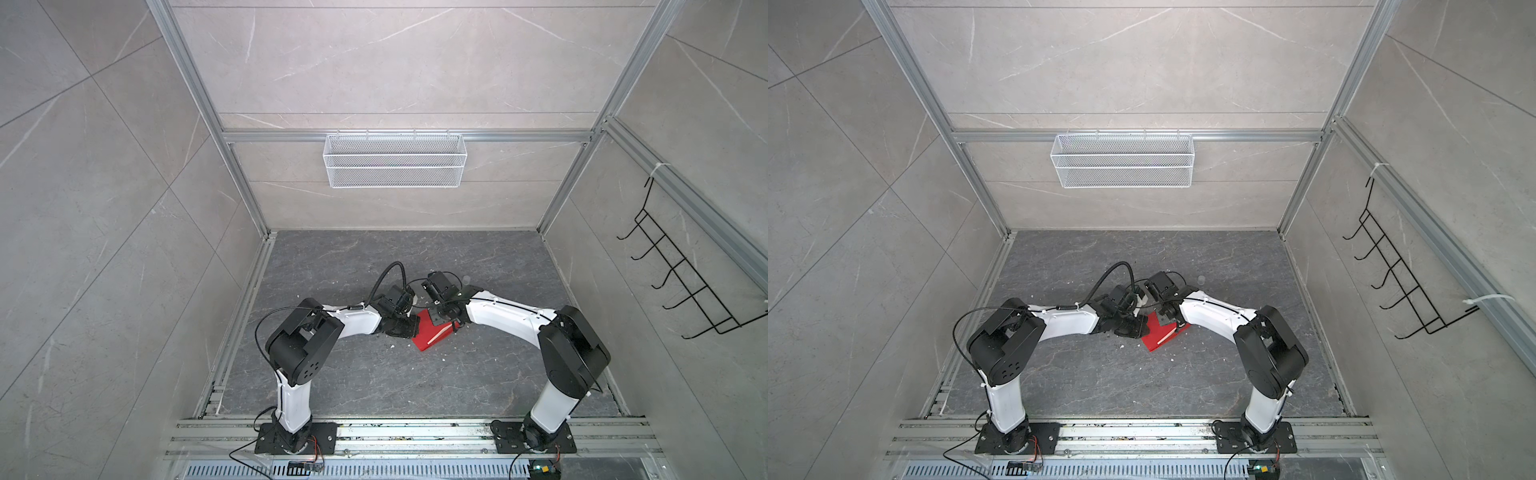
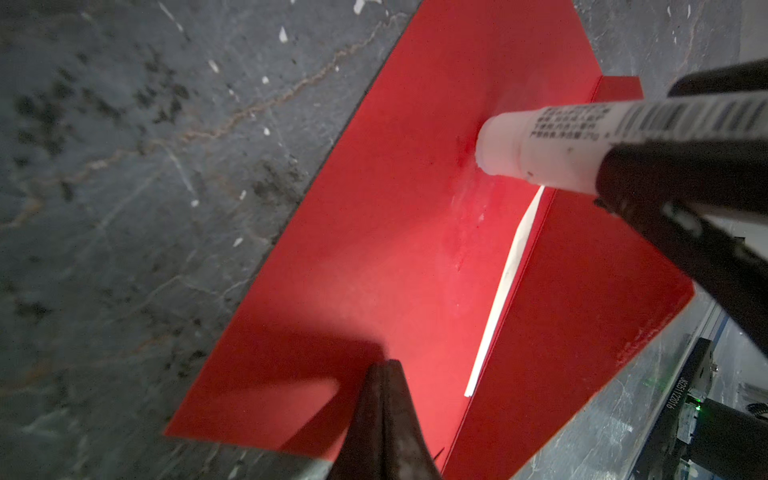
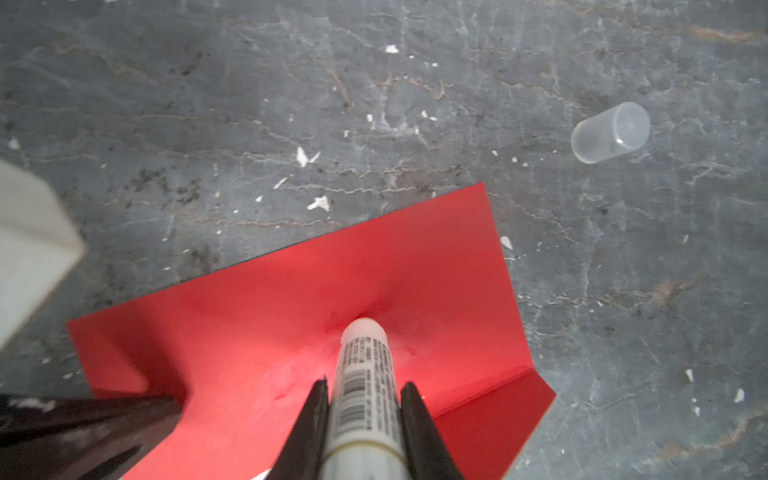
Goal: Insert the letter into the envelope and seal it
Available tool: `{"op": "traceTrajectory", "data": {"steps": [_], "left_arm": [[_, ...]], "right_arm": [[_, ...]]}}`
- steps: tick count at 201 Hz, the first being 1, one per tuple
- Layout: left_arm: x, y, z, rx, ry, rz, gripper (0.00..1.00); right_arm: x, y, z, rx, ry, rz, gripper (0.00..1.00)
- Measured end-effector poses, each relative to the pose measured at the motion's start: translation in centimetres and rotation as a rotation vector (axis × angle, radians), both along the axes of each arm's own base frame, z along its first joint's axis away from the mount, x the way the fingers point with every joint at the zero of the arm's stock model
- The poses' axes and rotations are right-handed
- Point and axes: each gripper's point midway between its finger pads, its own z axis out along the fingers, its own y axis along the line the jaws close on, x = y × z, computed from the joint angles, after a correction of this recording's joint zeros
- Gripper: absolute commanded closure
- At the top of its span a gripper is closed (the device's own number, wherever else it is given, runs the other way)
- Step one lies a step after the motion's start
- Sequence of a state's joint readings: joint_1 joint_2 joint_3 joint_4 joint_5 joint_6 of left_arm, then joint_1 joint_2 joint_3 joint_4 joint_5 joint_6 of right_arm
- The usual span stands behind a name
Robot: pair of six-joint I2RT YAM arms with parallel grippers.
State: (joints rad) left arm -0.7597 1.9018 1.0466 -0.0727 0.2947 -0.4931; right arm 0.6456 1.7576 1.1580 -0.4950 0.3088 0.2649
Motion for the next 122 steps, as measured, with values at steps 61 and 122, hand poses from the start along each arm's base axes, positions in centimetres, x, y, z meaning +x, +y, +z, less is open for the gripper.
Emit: {"op": "traceTrajectory", "data": {"steps": [61,122], "left_arm": [[0.0,-0.1,0.0,-0.002,-0.001,0.0,1.0],[0.0,-0.1,0.0,-0.002,0.0,-0.001,1.0]], "right_arm": [[0.5,-1.3,0.7,0.056,0.018,-0.042,1.0],[0.9,-2.9,8.9,0.279,-0.113,-0.077,1.0]]}}
